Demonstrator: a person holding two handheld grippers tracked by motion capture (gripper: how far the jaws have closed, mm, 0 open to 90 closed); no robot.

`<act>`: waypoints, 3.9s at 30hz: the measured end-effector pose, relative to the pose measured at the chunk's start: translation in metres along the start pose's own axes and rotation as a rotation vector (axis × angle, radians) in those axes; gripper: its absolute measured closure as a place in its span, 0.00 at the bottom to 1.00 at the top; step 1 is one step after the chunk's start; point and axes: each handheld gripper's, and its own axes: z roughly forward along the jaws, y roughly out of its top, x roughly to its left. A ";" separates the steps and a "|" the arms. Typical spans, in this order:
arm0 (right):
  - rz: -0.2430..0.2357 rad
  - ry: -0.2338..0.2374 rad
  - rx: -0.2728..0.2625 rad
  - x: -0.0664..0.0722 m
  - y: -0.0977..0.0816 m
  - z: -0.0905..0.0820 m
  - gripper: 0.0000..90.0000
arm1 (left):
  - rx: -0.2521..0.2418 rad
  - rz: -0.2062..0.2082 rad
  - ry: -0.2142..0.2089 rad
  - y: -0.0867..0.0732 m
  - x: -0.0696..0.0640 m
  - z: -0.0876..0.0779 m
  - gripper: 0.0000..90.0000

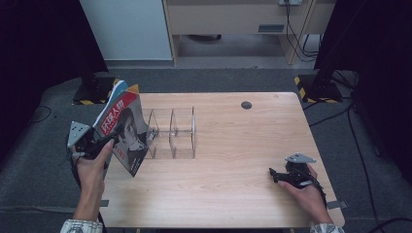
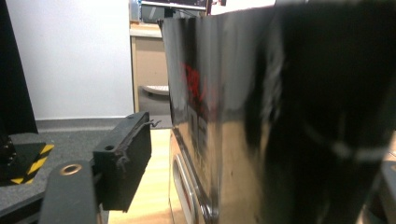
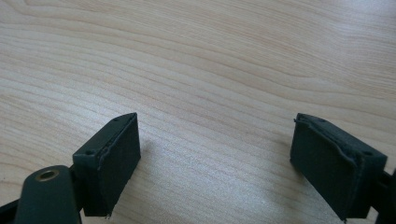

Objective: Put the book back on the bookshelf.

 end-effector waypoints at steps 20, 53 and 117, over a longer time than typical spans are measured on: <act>-0.007 0.007 0.002 0.000 0.000 0.000 0.18 | 0.056 -0.035 -0.006 -0.024 -0.005 -0.011 0.11; -0.015 0.011 0.000 0.001 0.000 0.000 0.18 | 0.158 -0.001 0.036 -0.062 -0.023 -0.042 0.11; -0.014 0.010 -0.001 0.002 -0.001 0.000 0.18 | 0.432 0.190 -0.275 -0.092 -0.088 -0.021 0.11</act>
